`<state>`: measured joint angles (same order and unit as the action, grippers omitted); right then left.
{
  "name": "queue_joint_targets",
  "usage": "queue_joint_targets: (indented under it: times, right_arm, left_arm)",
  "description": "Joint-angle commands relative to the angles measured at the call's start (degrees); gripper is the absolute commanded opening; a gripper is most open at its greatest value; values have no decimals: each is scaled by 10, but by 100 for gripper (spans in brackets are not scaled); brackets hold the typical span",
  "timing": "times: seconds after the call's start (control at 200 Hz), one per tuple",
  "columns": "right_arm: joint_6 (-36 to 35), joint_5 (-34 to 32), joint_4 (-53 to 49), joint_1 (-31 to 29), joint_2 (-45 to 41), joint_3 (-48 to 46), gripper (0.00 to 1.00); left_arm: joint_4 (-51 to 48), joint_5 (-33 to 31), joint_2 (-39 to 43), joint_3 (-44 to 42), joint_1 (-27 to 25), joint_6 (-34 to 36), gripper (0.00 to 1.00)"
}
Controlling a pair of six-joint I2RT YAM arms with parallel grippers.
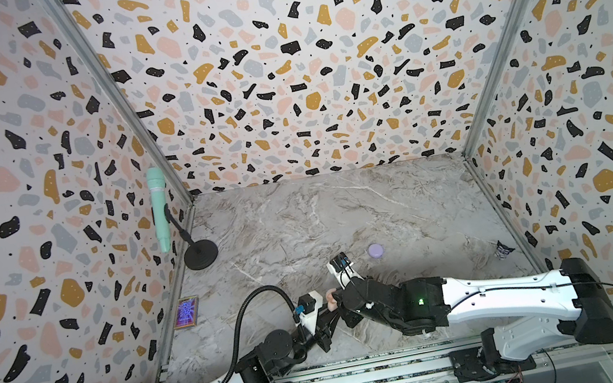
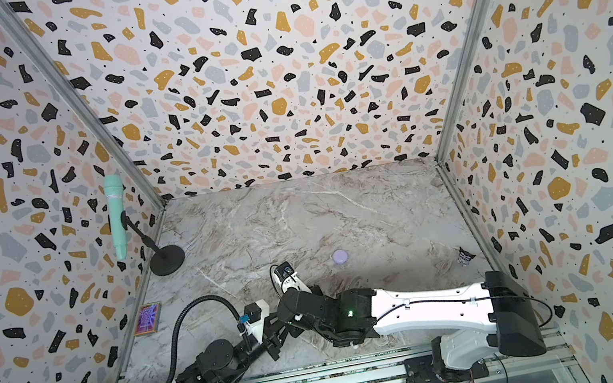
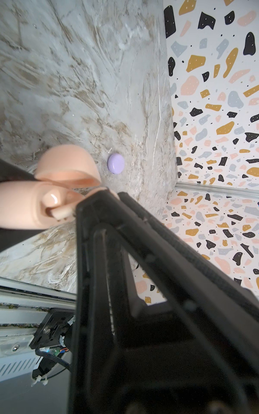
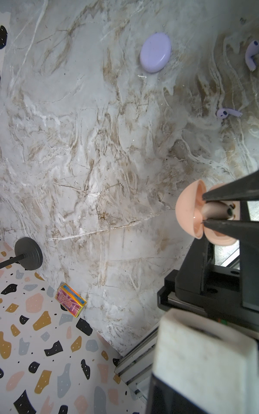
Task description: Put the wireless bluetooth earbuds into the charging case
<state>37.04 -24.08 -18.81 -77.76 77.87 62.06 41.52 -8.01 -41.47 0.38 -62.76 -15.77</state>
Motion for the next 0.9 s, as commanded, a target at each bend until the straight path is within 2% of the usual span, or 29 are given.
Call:
queue_joint_targets:
  times: [0.0,0.896]
  right_arm:
    - [1,-8,-13,4,-24,7,15]
    - [4,0,-14,5,-24,9,15]
  left_arm:
    - [54,-4,6,-26,-1,7,0]
    - [55,-1,3,-24,-1,16,0]
